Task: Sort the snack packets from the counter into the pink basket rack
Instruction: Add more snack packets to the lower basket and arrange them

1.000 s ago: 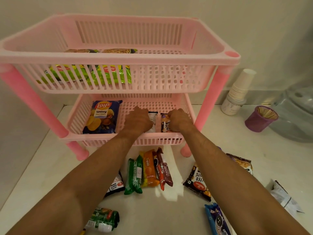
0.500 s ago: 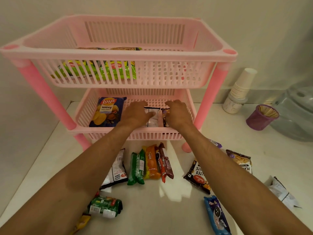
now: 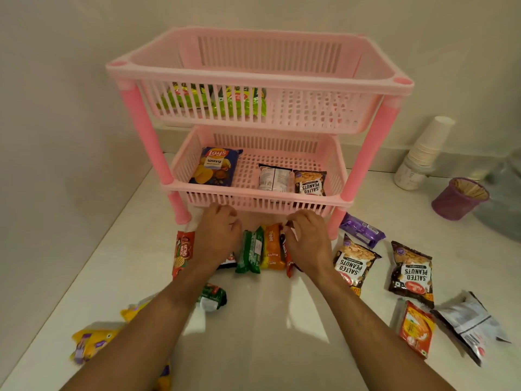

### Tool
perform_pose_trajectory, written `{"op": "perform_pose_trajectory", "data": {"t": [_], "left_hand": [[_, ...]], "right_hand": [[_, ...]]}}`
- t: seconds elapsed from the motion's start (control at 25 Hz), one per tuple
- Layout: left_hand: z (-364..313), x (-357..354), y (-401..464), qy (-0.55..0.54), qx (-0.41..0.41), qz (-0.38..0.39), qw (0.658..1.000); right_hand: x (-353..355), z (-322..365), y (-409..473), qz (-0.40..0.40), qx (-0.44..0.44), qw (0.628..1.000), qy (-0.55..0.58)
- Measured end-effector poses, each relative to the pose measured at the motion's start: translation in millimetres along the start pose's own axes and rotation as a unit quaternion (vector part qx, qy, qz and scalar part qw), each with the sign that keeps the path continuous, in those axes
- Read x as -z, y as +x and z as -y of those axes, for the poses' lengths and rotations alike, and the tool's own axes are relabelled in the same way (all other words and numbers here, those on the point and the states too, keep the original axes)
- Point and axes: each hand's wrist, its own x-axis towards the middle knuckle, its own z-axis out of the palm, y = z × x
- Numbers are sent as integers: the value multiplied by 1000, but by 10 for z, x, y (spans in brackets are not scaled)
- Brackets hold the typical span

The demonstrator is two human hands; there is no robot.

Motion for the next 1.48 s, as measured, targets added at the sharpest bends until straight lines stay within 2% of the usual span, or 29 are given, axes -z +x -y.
{"op": "perform_pose_trajectory", "data": {"t": [0.08,0.16,0.28,0.44,0.6,0.76,0.88,1.04,1.2,1.32,1.48], "left_hand": [[133,-76,-151,56,77,98,991],[204,-160,-261,129,104,172,971],[186,-232,-341,136,143,181,964],[128,-256,-354,116,157,163,967],[131,-152,-293,16,175,110,978],[154,45,-259,-73,221,73,970],[106,238,-238,-126,226,53,964],[-72,539,-145,-147,179,123,965],[-274,773,23,-286,192,161,925],[-409,839,196,-329,151,121,924],[-502,757,624,-291,149,27,945]], "right_hand": [[-44,-85,-91,79,-89,993,2],[-75,-155,-145,149,-149,977,-7],[-135,-204,-184,202,-191,961,-3],[-183,-196,-209,190,-201,961,10],[-126,-223,-225,162,-242,955,64],[-42,-246,-243,131,-270,944,135],[44,-230,-238,126,-264,941,171],[198,-183,-196,151,-237,932,229],[417,-94,-81,156,-194,926,285],[554,-33,63,133,-189,917,326],[586,37,304,82,-207,900,374]]}}
